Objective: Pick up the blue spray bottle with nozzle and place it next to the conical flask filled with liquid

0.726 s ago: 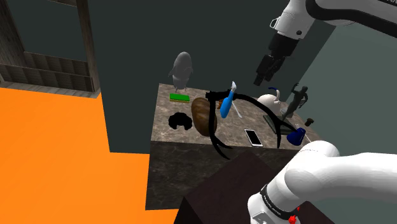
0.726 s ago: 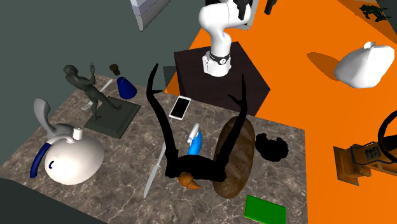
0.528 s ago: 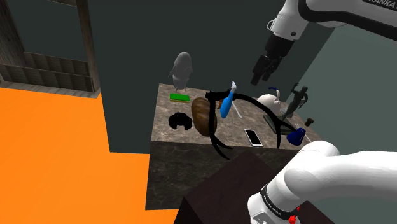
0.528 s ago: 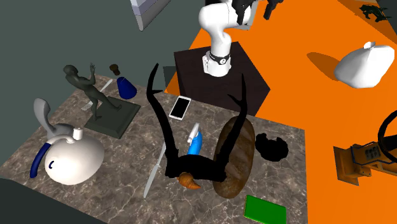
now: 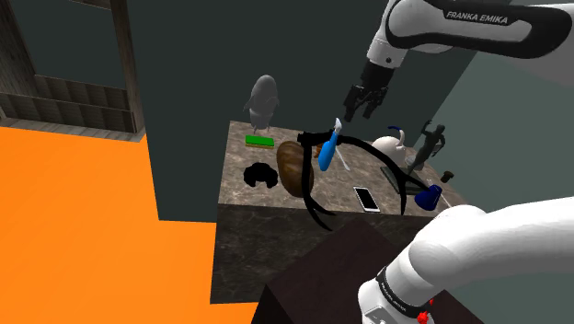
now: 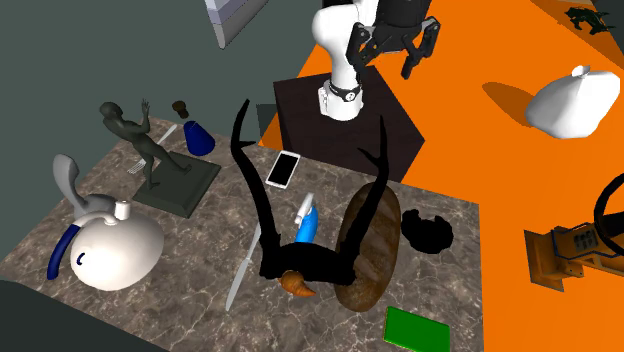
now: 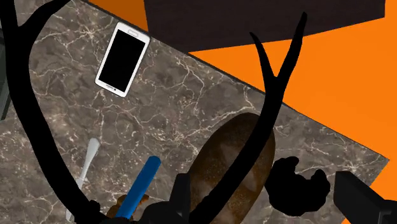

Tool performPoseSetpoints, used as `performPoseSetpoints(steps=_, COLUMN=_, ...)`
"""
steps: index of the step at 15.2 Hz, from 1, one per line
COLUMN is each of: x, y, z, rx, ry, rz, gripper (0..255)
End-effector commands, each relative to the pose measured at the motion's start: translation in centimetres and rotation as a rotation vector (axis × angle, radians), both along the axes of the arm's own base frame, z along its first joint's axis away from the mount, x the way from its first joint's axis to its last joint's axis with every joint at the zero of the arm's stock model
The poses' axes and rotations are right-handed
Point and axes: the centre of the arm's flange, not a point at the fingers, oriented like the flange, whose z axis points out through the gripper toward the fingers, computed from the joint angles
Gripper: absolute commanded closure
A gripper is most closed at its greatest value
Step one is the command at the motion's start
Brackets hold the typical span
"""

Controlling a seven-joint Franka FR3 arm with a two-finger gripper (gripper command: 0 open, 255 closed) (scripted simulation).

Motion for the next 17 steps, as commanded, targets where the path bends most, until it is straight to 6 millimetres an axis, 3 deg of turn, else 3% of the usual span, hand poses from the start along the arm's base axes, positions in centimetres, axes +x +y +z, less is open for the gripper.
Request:
performPoseSetpoints(steps=1, x=2.0, y=-1.7, z=-1.1, rx=-0.005, ry=0.003, rz=-0.039, gripper=0)
performPoseSetpoints(steps=17, x=14.1, y=-16.3, z=-10.4, rx=-0.039, ry=0.035, rz=-0.338, gripper=0)
